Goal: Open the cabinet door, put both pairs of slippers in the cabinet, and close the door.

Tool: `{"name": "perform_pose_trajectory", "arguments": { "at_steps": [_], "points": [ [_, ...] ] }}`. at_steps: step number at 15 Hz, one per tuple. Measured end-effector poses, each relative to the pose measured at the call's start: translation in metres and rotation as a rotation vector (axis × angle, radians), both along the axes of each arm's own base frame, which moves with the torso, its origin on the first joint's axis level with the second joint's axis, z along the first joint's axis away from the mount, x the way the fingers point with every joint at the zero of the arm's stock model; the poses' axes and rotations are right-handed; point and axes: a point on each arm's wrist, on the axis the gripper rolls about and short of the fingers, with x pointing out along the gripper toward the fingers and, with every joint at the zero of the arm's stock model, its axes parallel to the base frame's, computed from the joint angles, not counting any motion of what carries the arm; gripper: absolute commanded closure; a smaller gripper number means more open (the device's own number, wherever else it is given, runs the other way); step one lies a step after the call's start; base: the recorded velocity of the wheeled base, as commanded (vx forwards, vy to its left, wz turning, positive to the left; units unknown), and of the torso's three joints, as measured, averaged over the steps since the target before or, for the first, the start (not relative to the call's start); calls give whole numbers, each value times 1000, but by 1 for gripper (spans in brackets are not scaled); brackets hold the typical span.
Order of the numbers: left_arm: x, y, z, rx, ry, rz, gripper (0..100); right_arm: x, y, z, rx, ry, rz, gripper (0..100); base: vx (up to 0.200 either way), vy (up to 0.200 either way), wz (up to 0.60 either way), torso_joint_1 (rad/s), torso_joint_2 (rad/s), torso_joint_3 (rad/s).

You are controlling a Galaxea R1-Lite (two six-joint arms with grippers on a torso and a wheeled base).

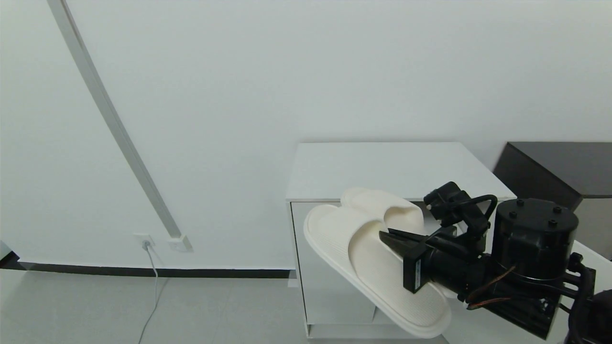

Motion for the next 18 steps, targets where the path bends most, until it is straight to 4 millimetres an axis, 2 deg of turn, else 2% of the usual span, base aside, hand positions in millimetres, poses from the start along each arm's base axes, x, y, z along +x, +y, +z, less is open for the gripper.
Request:
{"name": "perform_pose_trajectory", "arguments": {
  "at_steps": [3, 18],
  "points": [
    [0, 0, 0, 1, 0, -1, 100, -1, 0, 0, -1, 0, 2, 100, 0, 0, 0, 0, 0, 0],
    [0, 0, 0, 6, 0, -3, 100, -4, 0, -3, -9, 8, 11, 100, 0, -200, 0, 5, 3, 2]
  ]
}}
